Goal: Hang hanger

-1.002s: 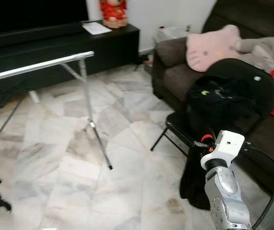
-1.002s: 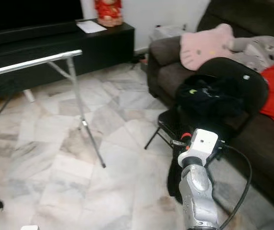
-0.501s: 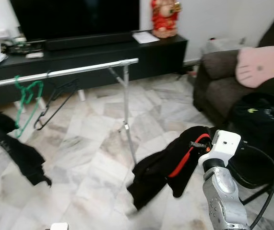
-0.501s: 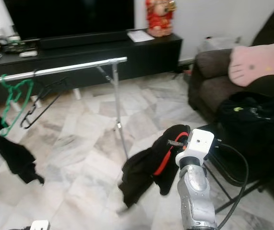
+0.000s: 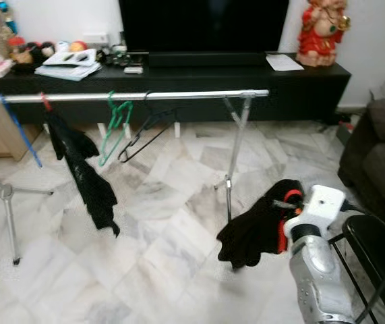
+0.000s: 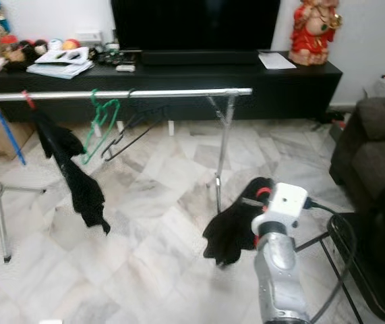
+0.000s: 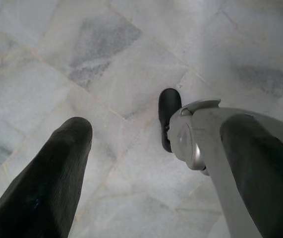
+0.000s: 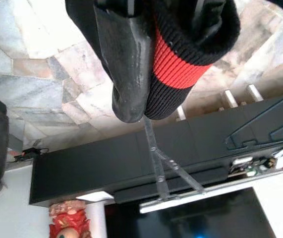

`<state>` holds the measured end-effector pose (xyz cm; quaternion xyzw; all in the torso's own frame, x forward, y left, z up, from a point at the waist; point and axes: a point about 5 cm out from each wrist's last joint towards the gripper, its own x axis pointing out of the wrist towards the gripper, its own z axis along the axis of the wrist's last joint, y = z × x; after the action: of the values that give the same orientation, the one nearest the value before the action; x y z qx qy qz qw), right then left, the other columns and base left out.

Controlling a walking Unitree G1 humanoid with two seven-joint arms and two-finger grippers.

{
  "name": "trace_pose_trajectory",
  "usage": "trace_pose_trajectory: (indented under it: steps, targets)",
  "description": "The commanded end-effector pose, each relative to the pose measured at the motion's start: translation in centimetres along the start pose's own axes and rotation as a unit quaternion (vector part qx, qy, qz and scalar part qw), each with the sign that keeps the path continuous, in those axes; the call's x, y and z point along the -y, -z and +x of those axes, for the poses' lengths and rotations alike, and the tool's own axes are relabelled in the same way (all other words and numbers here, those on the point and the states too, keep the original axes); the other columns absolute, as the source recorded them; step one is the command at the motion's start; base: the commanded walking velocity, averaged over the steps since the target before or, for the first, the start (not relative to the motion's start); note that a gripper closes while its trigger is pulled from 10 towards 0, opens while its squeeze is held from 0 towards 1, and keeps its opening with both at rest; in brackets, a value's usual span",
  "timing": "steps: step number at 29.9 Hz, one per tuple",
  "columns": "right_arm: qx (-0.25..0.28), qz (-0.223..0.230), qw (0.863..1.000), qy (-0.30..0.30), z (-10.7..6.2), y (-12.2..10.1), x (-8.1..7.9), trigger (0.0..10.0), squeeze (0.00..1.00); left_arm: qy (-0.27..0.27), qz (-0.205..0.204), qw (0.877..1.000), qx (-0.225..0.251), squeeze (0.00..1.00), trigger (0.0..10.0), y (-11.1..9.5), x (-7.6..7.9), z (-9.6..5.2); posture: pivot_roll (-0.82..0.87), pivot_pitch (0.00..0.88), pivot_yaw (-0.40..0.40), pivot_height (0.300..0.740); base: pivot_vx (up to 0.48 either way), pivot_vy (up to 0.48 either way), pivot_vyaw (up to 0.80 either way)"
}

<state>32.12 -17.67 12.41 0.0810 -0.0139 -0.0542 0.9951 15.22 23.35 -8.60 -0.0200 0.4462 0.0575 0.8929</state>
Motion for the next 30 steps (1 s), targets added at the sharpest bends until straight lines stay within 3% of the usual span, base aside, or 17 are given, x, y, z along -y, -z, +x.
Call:
trace_pose_trajectory:
  steps: [1,11,24,30]
  targets:
    - [0.014,-0.002,1.000,0.000,0.2,-0.6,0.0,10.0,0.00,-0.002,0.001,1.000,-0.002,0.00,10.0,0.0,-0.4,-0.1,-0.13,0.107,-0.012,0.740,0.000,0.000,0.00]
    - [0.013,-0.003,1.000,-0.001,0.3,-0.6,-0.1,10.0,0.00,-0.012,-0.013,1.000,-0.020,0.00,10.0,1.2,-1.6,-0.6,-0.13,0.112,-0.019,0.740,0.000,0.000,0.00]
    - [0.011,-0.006,1.000,-0.004,0.3,-0.5,-0.4,10.0,0.00,-0.015,-0.014,0.999,-0.025,0.00,10.0,1.4,-1.9,-0.7,-0.13,0.113,-0.019,0.740,0.000,0.000,0.00]
    - [0.011,-0.007,1.000,-0.005,0.3,-0.5,-0.4,10.0,0.00,-0.016,-0.016,0.999,-0.026,0.00,10.0,1.3,-1.9,-0.7,-0.13,0.113,-0.017,0.740,0.000,0.457,0.00]
